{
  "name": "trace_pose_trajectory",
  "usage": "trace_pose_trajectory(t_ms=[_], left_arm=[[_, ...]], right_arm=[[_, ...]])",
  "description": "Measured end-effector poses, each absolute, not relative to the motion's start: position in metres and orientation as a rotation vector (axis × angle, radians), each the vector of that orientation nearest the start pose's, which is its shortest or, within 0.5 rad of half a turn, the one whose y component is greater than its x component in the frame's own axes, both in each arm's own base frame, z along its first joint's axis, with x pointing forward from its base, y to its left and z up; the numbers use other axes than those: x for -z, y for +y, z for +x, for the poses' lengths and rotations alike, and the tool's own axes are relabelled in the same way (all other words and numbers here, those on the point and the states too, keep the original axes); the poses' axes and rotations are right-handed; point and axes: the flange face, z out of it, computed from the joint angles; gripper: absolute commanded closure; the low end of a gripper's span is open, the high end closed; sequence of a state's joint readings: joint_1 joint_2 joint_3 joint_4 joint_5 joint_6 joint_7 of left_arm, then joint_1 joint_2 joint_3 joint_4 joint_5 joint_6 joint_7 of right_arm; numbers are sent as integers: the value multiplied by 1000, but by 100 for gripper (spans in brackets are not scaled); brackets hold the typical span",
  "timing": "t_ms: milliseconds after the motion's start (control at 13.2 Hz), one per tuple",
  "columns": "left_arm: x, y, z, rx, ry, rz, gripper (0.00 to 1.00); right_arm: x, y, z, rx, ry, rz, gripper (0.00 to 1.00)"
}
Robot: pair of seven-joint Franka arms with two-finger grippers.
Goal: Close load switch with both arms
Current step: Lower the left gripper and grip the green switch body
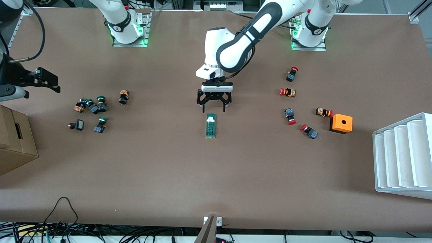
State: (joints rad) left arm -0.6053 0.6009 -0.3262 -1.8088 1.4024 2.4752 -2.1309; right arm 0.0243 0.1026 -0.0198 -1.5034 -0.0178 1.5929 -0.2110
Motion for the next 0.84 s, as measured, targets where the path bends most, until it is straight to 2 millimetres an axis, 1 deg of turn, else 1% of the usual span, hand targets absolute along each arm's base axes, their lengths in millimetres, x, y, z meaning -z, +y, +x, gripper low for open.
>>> trace_pose_trajectory(t_ms=[76, 228, 380, 836], left_arm=[[-226, -521, 401, 1179, -249, -3030, 0], [-216, -522, 390, 1226, -225, -3031, 0], [-203, -521, 379, 1284, -198, -3010, 0], [-151, -524, 351, 1445, -171, -2926, 0]], right_arm=[[-595, 0, 590, -39, -383, -3135, 0], [-583, 0, 594, -72, -538, -3107, 0], [-573, 0, 598, -98, -625, -3086, 0], [-562, 4, 604, -123, -656, -3075, 0]])
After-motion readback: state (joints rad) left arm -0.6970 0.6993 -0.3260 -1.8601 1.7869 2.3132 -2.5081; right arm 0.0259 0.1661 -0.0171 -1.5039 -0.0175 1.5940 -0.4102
